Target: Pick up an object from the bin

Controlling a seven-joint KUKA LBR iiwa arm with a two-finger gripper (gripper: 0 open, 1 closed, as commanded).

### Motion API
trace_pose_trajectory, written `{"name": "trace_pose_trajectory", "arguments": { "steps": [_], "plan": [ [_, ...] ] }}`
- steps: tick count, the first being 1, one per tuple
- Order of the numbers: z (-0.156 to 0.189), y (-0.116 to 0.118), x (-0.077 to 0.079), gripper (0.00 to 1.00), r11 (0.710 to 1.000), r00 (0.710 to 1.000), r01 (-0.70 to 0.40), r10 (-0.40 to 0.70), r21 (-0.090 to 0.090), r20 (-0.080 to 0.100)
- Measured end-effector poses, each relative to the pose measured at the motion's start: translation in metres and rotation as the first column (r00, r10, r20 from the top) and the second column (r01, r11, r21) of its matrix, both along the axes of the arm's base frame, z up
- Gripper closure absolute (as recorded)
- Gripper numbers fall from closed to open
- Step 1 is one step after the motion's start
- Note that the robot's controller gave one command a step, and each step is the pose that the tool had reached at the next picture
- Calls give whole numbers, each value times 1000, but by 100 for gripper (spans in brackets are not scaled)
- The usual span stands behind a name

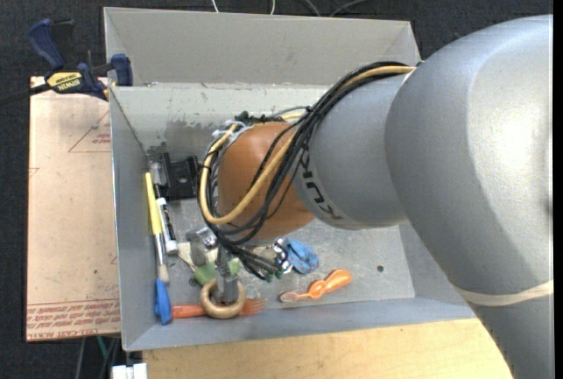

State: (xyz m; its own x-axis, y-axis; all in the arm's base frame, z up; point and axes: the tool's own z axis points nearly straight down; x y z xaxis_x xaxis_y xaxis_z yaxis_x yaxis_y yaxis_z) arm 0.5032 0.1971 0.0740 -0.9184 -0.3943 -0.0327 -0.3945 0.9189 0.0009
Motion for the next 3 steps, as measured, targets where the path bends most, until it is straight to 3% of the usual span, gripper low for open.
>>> {"name": "trace_pose_trajectory", "arguments": {
  "steps": [1, 3],
  "plan": [
    [43, -1, -3, 100, 1000, 1000, 0, 0, -3, -9],
    [110, 0, -3, 100, 1000, 1000, 0, 0, -4, -11]
  ]
}}
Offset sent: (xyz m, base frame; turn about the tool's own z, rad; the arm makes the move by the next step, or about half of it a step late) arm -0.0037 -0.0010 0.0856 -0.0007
